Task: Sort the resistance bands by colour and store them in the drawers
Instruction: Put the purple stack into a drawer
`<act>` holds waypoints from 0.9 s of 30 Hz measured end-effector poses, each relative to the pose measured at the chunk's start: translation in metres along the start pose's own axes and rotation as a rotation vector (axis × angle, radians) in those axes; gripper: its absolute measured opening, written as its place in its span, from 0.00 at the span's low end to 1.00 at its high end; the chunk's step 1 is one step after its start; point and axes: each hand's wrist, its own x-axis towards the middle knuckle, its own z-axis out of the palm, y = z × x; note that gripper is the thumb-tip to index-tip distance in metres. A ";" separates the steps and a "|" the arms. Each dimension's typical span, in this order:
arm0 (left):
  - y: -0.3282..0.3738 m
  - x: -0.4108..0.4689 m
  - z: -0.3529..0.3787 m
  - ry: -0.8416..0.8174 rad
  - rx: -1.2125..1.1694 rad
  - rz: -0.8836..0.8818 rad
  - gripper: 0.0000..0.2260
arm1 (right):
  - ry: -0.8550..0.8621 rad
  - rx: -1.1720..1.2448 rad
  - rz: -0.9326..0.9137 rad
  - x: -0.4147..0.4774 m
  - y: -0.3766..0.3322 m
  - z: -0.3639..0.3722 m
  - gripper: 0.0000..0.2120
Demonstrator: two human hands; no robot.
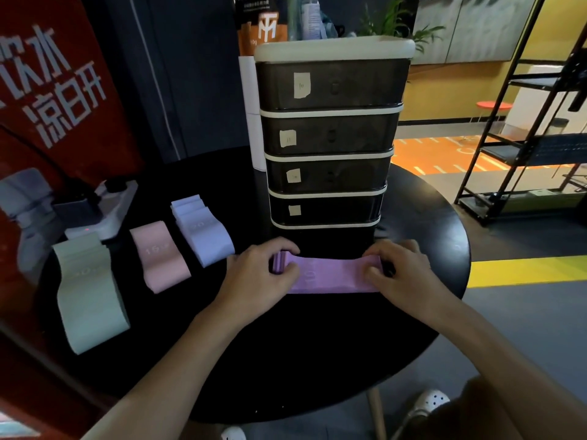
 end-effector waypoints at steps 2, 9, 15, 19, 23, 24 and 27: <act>0.000 0.000 -0.001 0.008 0.083 0.022 0.10 | 0.004 -0.085 0.005 0.001 -0.002 0.001 0.05; 0.000 0.001 -0.002 0.056 -0.113 0.021 0.10 | -0.021 0.009 0.014 0.002 -0.003 -0.006 0.13; 0.032 0.034 -0.032 0.322 -0.276 0.128 0.11 | 0.221 0.276 0.038 0.043 -0.010 -0.051 0.20; 0.057 0.082 -0.067 0.383 -0.284 0.055 0.22 | 0.286 0.482 0.032 0.080 -0.035 -0.094 0.29; 0.061 0.116 -0.087 0.206 -0.322 -0.069 0.34 | 0.265 0.635 0.062 0.111 -0.047 -0.098 0.36; 0.060 0.121 -0.089 0.166 -0.319 -0.072 0.36 | 0.264 0.661 0.053 0.116 -0.050 -0.095 0.35; 0.054 0.130 -0.091 0.137 -0.311 -0.042 0.35 | 0.234 0.692 0.034 0.129 -0.053 -0.085 0.34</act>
